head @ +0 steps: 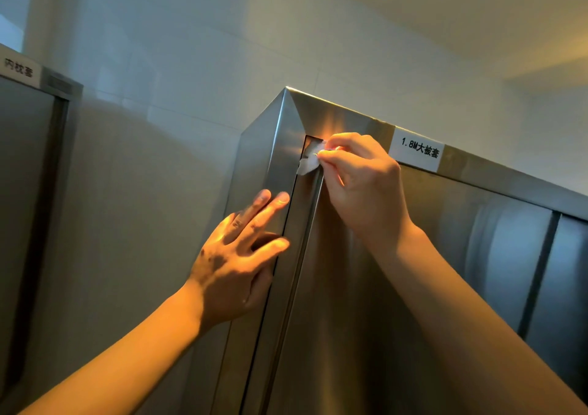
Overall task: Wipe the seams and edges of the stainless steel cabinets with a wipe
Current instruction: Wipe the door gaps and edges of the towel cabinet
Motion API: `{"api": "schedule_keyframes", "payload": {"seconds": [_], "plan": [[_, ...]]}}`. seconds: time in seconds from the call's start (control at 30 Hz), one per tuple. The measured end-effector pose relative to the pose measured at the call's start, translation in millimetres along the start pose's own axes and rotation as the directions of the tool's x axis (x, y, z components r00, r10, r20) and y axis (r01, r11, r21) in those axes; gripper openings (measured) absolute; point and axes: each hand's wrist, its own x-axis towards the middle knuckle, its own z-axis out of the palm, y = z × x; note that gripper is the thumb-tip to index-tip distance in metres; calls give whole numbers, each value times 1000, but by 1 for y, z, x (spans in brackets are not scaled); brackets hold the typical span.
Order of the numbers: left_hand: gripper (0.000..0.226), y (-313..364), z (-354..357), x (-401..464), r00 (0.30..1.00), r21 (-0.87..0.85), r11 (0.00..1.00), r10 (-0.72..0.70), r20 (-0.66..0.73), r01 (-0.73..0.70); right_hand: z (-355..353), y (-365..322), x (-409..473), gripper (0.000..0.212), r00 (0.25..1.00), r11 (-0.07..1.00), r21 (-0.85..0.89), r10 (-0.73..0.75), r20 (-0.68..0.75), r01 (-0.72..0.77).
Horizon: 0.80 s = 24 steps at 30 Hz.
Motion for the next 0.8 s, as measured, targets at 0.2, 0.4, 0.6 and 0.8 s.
{"api": "schedule_keyframes", "payload": {"seconds": [0.2, 0.4, 0.6, 0.8], "plan": [[29, -2, 3, -3, 1000, -14, 1000, 14, -10, -14, 9, -15, -39, 9, 998, 1000, 10, -19, 55, 19], [34, 0, 0, -9, 999, 27, 999, 40, 29, -41, 8, -35, -88, 6, 985, 993, 107, -68, 157, 51], [34, 0, 0, -13, 998, 30, 998, 49, 37, -51, 2, -43, -109, 11, 946, 982, 151, -152, 286, 112], [30, 1, 3, -18, 999, 23, 999, 32, 24, -32, -24, -27, -58, 7, 998, 988, 152, -35, 59, 26]]}}
